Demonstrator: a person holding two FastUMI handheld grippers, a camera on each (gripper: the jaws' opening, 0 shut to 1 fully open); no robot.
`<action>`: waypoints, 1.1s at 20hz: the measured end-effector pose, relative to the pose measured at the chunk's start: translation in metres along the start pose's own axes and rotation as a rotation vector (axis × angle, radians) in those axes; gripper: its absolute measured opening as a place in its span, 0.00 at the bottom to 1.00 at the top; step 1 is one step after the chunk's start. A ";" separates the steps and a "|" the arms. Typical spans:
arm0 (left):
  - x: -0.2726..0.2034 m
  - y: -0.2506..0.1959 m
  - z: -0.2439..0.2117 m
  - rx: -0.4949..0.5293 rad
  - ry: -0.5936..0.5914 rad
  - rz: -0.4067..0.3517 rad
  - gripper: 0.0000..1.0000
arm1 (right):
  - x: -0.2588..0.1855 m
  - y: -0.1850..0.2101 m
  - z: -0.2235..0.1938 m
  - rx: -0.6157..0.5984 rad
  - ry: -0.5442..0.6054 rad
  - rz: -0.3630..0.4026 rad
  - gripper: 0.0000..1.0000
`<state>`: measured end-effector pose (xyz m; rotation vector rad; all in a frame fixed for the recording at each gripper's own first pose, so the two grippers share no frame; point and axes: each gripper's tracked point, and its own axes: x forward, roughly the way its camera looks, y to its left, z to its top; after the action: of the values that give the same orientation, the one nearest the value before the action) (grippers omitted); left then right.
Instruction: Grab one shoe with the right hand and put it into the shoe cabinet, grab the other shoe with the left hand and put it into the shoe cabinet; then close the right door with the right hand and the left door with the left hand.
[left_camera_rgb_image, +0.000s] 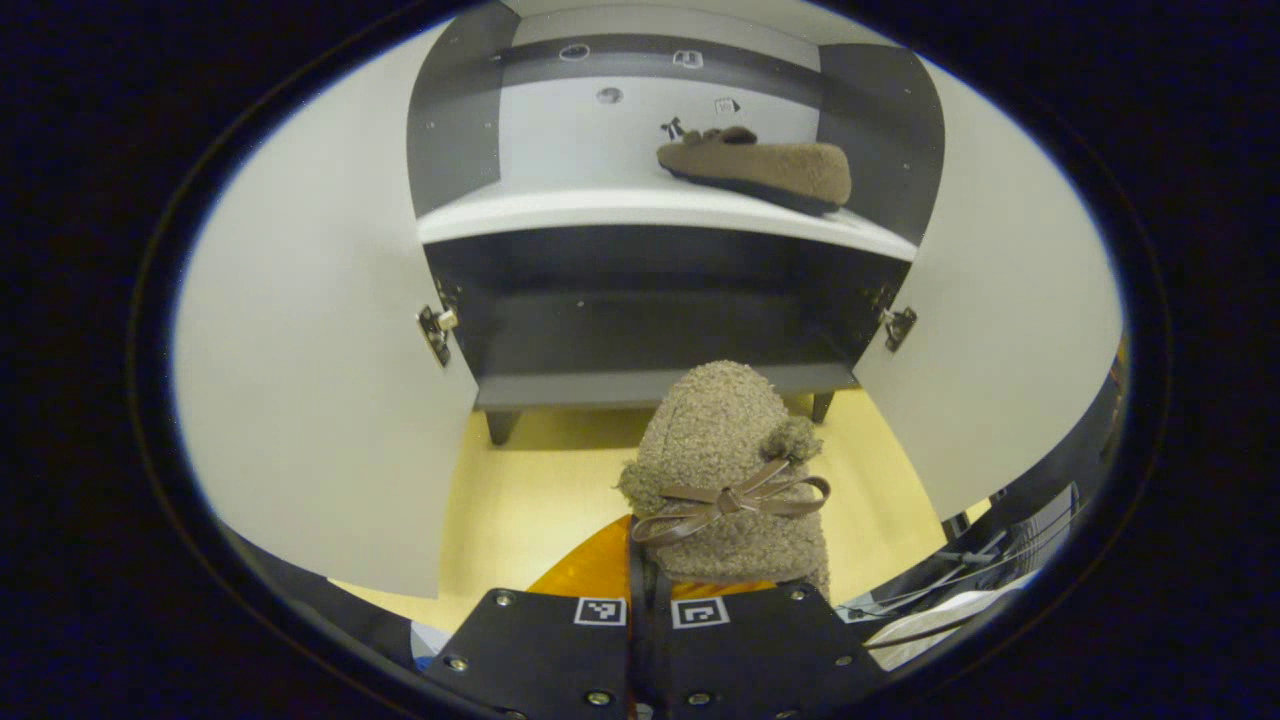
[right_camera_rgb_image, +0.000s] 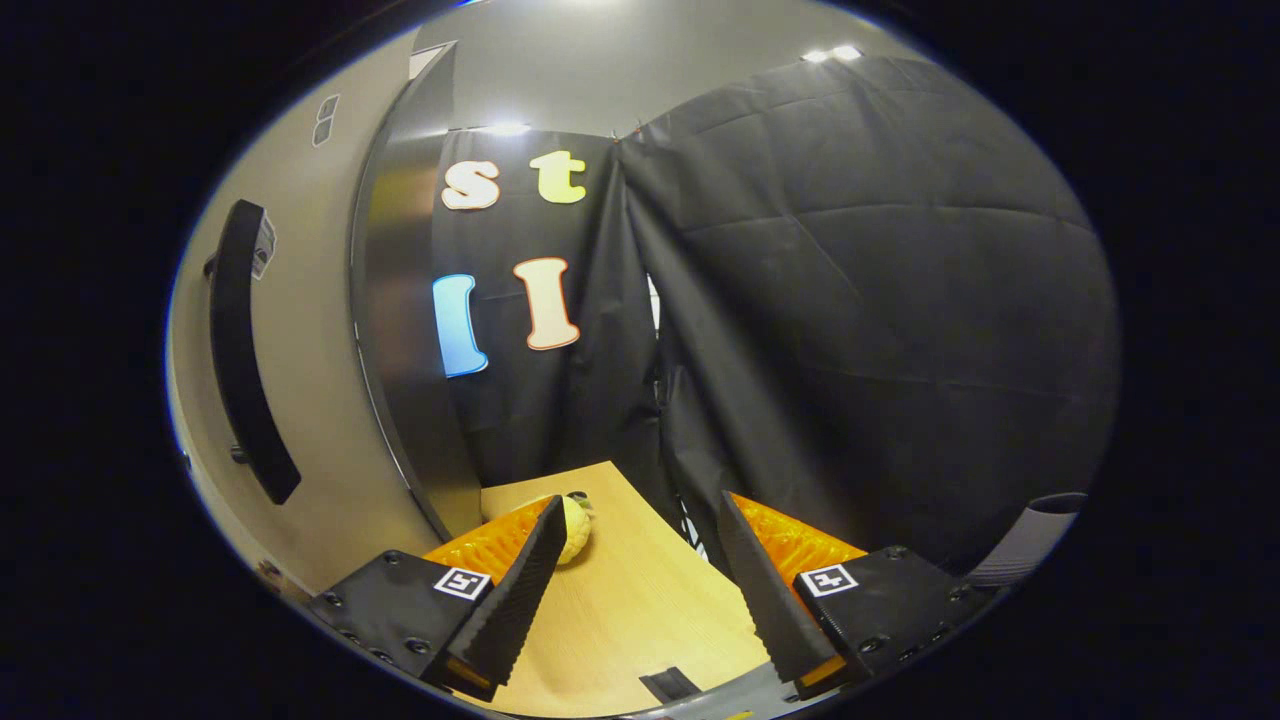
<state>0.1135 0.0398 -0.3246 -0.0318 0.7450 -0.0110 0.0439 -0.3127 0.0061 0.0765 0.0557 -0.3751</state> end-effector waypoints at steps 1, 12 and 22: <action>-0.005 0.005 0.010 -0.006 -0.021 0.019 0.02 | 0.009 0.002 0.006 -0.004 -0.017 0.023 0.93; -0.038 0.027 0.134 -0.064 -0.227 0.157 0.01 | 0.057 0.016 0.026 0.053 -0.093 0.167 0.96; -0.007 0.066 0.257 -0.122 -0.426 0.230 0.01 | 0.043 0.017 0.025 -0.013 -0.117 0.173 0.92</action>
<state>0.2828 0.1119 -0.1330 -0.0621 0.3190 0.2537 0.0906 -0.3150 0.0294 0.0456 -0.0641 -0.2053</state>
